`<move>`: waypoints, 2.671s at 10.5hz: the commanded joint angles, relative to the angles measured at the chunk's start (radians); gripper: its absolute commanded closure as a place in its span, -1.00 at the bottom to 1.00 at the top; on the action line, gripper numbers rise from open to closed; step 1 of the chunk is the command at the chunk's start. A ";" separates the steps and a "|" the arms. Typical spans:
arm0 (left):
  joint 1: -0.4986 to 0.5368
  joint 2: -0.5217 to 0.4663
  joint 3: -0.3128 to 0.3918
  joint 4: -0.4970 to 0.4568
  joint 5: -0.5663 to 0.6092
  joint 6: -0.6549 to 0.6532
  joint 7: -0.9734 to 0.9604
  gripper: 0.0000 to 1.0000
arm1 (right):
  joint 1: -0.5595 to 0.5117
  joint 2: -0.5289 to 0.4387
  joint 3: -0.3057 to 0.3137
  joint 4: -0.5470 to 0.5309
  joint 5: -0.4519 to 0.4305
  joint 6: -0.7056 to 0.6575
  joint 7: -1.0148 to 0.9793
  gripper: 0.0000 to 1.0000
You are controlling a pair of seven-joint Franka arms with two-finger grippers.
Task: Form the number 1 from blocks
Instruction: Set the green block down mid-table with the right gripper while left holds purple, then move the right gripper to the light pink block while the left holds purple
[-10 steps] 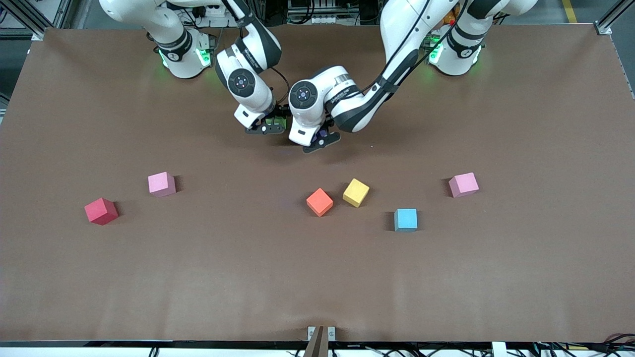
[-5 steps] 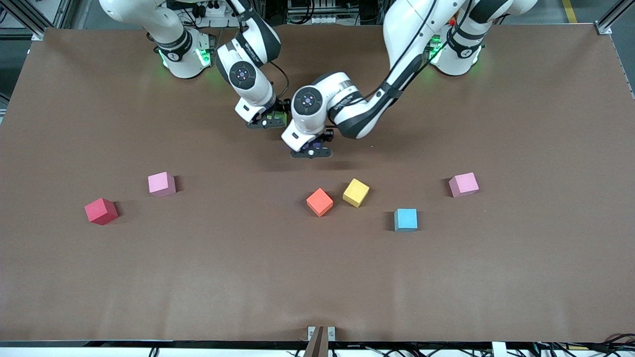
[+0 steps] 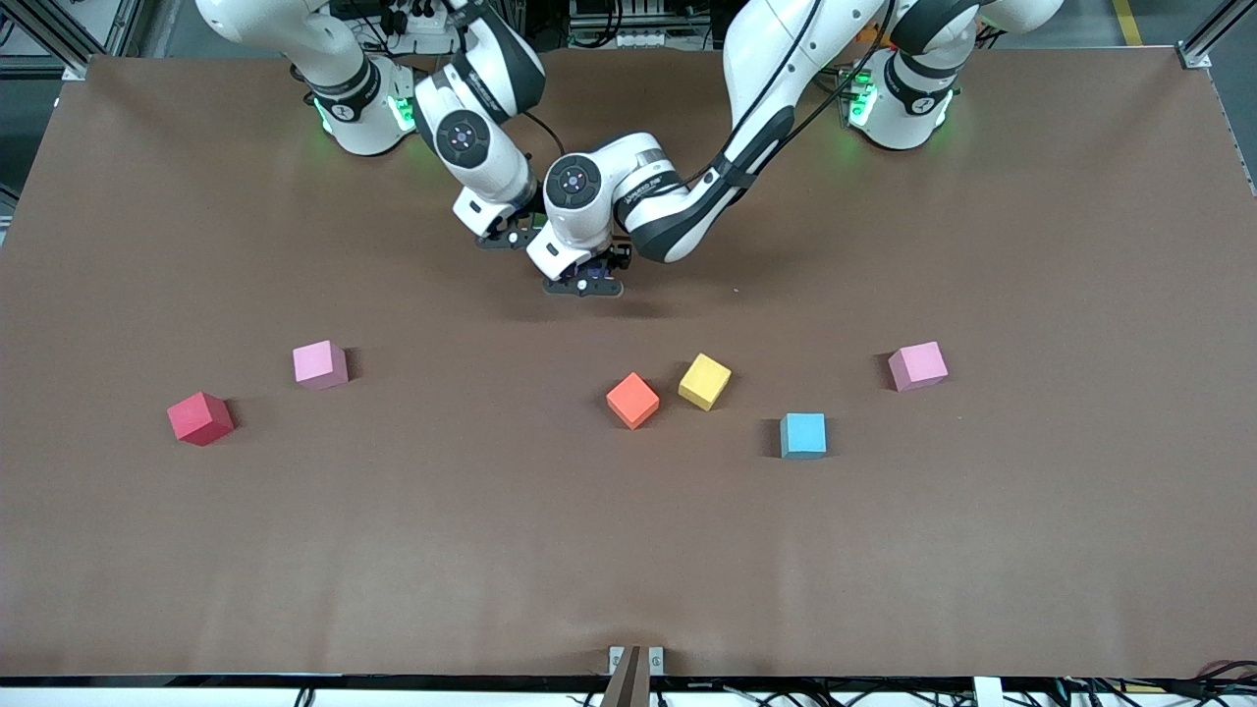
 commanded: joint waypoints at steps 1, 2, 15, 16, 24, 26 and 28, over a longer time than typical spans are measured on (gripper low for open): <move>-0.005 0.014 0.022 0.017 0.002 -0.009 -0.013 1.00 | -0.019 -0.166 0.004 -0.141 0.018 0.008 -0.048 -1.00; -0.005 0.011 0.031 0.021 0.000 -0.011 -0.016 1.00 | -0.019 -0.182 0.005 -0.155 0.018 0.008 -0.048 -1.00; -0.142 0.095 0.137 0.234 -0.006 -0.077 -0.174 1.00 | -0.474 0.014 -0.110 0.463 -0.260 -0.569 -0.329 -1.00; -0.151 0.098 0.138 0.239 -0.008 -0.077 -0.175 1.00 | -0.500 0.071 -0.120 0.528 -0.277 -0.575 -0.332 -1.00; -0.209 0.170 0.152 0.343 -0.008 -0.066 -0.182 1.00 | -0.709 0.367 -0.125 0.664 -0.416 -0.434 -0.714 -1.00; -0.217 0.169 0.152 0.336 -0.006 -0.075 -0.182 1.00 | -0.709 0.393 -0.142 0.659 -0.423 -0.405 -0.749 -1.00; -0.219 0.169 0.151 0.337 -0.008 -0.075 -0.182 1.00 | -0.709 0.403 -0.160 0.658 -0.423 -0.393 -0.783 -1.00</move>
